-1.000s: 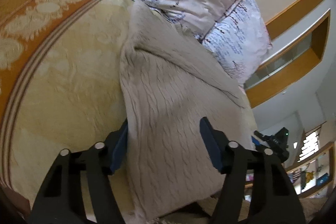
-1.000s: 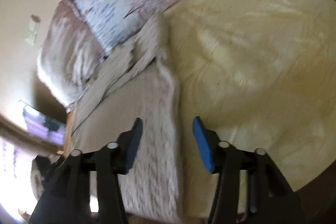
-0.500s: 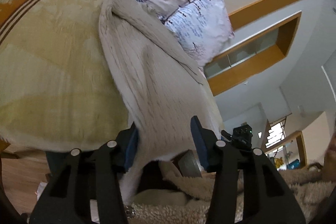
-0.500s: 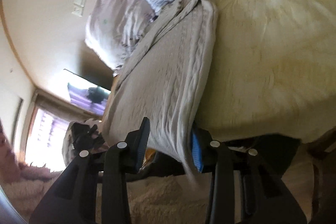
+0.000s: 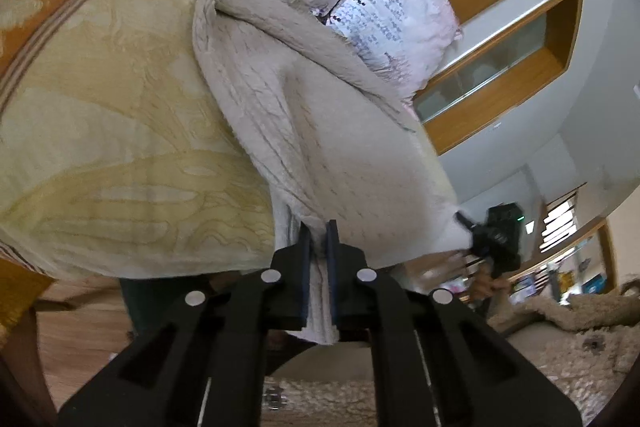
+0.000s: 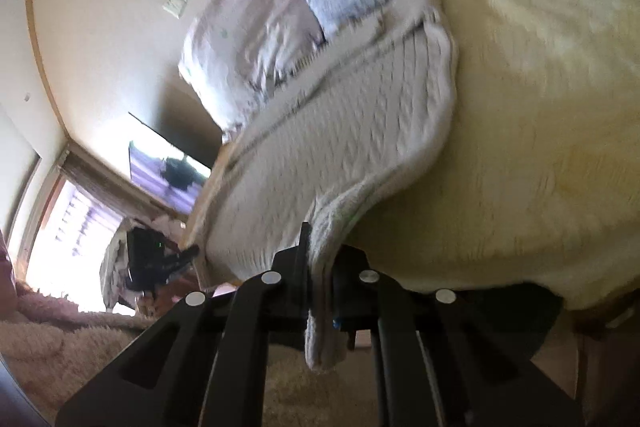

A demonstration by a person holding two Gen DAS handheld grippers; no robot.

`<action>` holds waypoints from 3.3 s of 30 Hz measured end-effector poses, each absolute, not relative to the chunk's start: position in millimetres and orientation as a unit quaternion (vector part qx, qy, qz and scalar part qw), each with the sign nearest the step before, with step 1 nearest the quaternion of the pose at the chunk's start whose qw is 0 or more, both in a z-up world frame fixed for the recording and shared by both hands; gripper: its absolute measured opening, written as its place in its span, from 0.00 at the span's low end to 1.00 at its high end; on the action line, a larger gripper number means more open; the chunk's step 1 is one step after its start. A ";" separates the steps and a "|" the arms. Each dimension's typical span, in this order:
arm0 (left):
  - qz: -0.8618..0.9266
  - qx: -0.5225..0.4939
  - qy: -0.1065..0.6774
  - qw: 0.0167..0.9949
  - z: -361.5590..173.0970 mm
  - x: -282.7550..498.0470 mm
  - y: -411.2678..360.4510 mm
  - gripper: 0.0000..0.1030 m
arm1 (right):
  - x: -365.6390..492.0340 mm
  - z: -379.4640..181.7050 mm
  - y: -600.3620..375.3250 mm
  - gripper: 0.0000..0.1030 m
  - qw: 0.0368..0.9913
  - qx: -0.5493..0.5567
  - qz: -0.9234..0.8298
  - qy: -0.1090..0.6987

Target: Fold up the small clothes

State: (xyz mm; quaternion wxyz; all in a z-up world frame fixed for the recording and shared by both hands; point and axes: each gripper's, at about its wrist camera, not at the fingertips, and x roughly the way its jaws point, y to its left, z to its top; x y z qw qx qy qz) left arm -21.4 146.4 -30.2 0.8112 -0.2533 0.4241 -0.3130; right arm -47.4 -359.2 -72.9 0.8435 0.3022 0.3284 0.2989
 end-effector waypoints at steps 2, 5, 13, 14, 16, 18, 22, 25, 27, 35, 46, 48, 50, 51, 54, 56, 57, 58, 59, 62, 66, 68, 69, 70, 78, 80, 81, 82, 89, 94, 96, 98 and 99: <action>-0.311 -0.241 0.421 0.817 -27.6 -23.8 147.7 0.06 | -47.9 -67.9 -364.6 0.08 0.848 0.311 0.296 0.312; -0.307 -0.240 0.418 0.821 -29.8 -27.2 152.9 0.06 | -46.2 -65.8 -367.3 0.08 0.848 0.317 0.296 0.303; -0.317 -0.290 0.381 0.819 -22.4 -26.3 173.4 0.05 | -37.3 -57.7 -372.5 0.08 0.842 0.351 0.310 0.267; -0.321 -0.289 0.375 0.820 -18.9 -24.3 173.8 0.05 | -35.4 -55.3 -372.8 0.08 0.842 0.355 0.311 0.260; -0.331 -0.290 0.361 0.822 -8.4 -16.5 175.1 0.05 | -31.1 -50.2 -373.4 0.08 0.844 0.360 0.310 0.250; -0.337 -0.295 0.349 0.823 0.7 -6.1 175.8 0.05 | -25.2 -44.6 -373.2 0.08 0.847 0.362 0.308 0.239; -0.335 -0.310 0.331 0.826 18.9 25.1 178.6 0.05 | -13.9 -35.9 -372.0 0.08 0.852 0.361 0.305 0.227; -0.324 -0.312 0.326 0.832 28.2 45.5 178.3 0.05 | -6.9 -29.1 -374.0 0.08 0.854 0.365 0.302 0.217; -0.319 -0.318 0.323 0.832 33.0 59.7 180.1 0.05 | -1.5 -23.9 -376.2 0.08 0.856 0.365 0.299 0.209; -0.305 -0.340 0.307 0.835 49.7 121.3 186.2 0.05 | 49.1 3.9 -378.1 0.08 0.870 0.358 0.278 0.196; -0.249 -0.378 0.353 0.819 15.5 222.9 178.1 0.05 | 164.8 -22.2 -381.0 0.08 0.858 0.394 0.200 0.261; -0.236 -0.386 0.367 0.813 2.6 238.9 175.6 0.05 | 186.2 -32.1 -380.7 0.08 0.855 0.395 0.175 0.287; -0.229 -0.397 0.378 0.805 -6.9 247.5 175.7 0.05 | 201.9 -43.6 -380.9 0.08 0.848 0.396 0.153 0.317; -0.226 -0.401 0.382 0.801 -10.3 249.9 176.2 0.05 | 206.5 -48.9 -381.2 0.08 0.843 0.399 0.149 0.329; -0.224 -0.407 0.394 0.793 -15.5 249.4 177.1 0.07 | 207.9 -54.1 -382.0 0.11 0.832 0.409 0.151 0.344; -0.229 -0.406 0.396 0.791 -13.0 244.8 176.1 0.17 | 202.1 -52.1 -382.7 0.20 0.831 0.409 0.160 0.342; -0.233 -0.404 0.397 0.790 -10.6 242.1 175.3 0.29 | 198.9 -50.4 -383.2 0.27 0.830 0.410 0.163 0.341; -0.235 -0.403 0.396 0.791 -8.1 238.5 174.7 0.37 | 195.8 -48.6 -383.6 0.30 0.830 0.410 0.165 0.341; -0.240 -0.397 0.396 0.792 -4.0 234.1 171.9 0.39 | 191.5 -46.8 -383.7 0.33 0.830 0.408 0.167 0.340; -0.245 -0.385 0.406 0.792 -1.1 225.5 166.5 0.39 | 184.0 -42.5 -379.9 0.33 0.838 0.392 0.168 0.341; -0.246 -0.379 0.431 0.781 -7.9 217.2 161.4 0.39 | 182.1 -41.8 -371.9 0.19 0.845 0.373 0.164 0.347; -0.248 -0.379 0.434 0.779 -9.8 215.0 159.7 0.34 | 182.2 -40.9 -370.2 0.13 0.848 0.367 0.161 0.346; -0.254 -0.377 0.436 0.777 -10.0 215.5 156.1 0.26 | 182.1 -40.0 -370.8 0.10 0.849 0.369 0.161 0.342; -0.255 -0.373 0.439 0.777 -9.8 216.5 153.6 0.17 | 182.4 -38.1 -371.5 0.09 0.850 0.372 0.163 0.335; -0.238 -0.395 0.409 0.787 5.2 243.3 160.1 0.07 | 195.5 -14.0 -380.0 0.07 0.860 0.400 0.160 0.274; -0.227 -0.410 0.396 0.790 8.9 254.5 165.2 0.07 | 208.1 -16.0 -380.6 0.07 0.858 0.408 0.149 0.275; -0.222 -0.416 0.392 0.790 9.2 260.4 166.5 0.06 | 214.7 -18.9 -380.9 0.07 0.856 0.413 0.141 0.278; -0.219 -0.418 0.391 0.790 9.4 265.0 166.0 0.06 | 222.0 -22.6 -380.7 0.07 0.853 0.419 0.133 0.282; -0.180 -0.434 0.392 0.791 -2.0 300.6 156.0 0.07 | 253.7 -37.6 -379.9 0.08 0.848 0.427 0.085 0.302; -0.174 -0.452 0.408 0.774 -11.5 307.9 149.7 0.26 | 239.8 -28.2 -380.5 0.61 0.853 0.427 0.084 0.289; -0.179 -0.451 0.404 0.776 -8.0 301.1 151.4 0.45 | 227.6 -21.0 -383.4 0.68 0.866 0.409 0.079 0.278; -0.183 -0.438 0.401 0.784 -0.1 289.0 158.0 0.53 | 210.4 -14.9 -389.9 0.68 0.875 0.394 0.074 0.271; -0.187 -0.429 0.401 0.787 4.0 283.2 160.7 0.54 | 201.4 -12.9 -393.5 0.67 0.879 0.388 0.072 0.268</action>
